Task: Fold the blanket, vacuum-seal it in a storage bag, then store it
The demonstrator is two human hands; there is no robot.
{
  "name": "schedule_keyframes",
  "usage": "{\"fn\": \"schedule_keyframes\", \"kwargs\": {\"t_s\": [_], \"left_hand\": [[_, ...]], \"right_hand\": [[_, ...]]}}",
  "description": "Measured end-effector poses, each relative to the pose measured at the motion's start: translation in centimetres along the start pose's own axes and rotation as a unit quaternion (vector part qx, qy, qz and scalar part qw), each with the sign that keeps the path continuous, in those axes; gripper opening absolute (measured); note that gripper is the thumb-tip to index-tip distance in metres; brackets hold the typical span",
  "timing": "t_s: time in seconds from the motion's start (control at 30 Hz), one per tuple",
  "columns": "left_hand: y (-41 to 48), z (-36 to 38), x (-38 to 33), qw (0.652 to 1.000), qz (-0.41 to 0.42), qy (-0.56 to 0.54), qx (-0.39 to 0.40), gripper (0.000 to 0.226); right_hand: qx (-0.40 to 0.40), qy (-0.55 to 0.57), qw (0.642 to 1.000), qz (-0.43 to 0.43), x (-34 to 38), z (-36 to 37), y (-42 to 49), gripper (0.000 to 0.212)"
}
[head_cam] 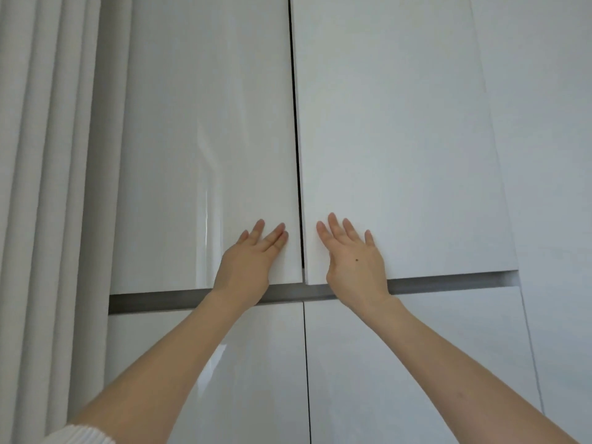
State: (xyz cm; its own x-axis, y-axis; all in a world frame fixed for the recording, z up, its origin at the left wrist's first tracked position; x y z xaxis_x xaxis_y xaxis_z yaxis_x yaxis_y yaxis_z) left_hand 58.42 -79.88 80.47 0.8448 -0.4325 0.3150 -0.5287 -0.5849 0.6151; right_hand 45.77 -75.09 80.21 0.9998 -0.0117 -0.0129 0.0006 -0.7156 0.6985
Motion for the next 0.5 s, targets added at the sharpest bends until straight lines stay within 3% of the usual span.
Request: {"fn": "schedule_keyframes", "kwargs": {"t_s": [0.37,0.5], "left_hand": [[0.1,-1.0,0.0,1.0,0.011,-0.012,-0.006,0.086],[0.1,-1.7,0.3,0.999,-0.002,-0.041,-0.015,0.079]], "right_hand": [[0.053,-0.015,0.998,0.04,0.2,1.9,2.0,0.076],[-0.012,0.01,0.999,0.035,-0.1,-0.7,0.0,0.059]]}}
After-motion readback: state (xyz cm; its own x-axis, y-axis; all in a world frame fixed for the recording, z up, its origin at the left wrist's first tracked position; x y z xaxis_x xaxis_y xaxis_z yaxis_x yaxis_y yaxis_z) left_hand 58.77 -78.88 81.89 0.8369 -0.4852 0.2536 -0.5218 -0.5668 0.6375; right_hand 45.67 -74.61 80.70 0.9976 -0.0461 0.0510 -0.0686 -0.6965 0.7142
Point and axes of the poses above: each hand's wrist, its own y-axis towards the middle knuckle, its own z-axis out of the palm, x = y × z, the point moved 10 cm from there along y, towards the middle knuckle, and after that the axes turned 14 degrees about x, right-handed, at the moved point
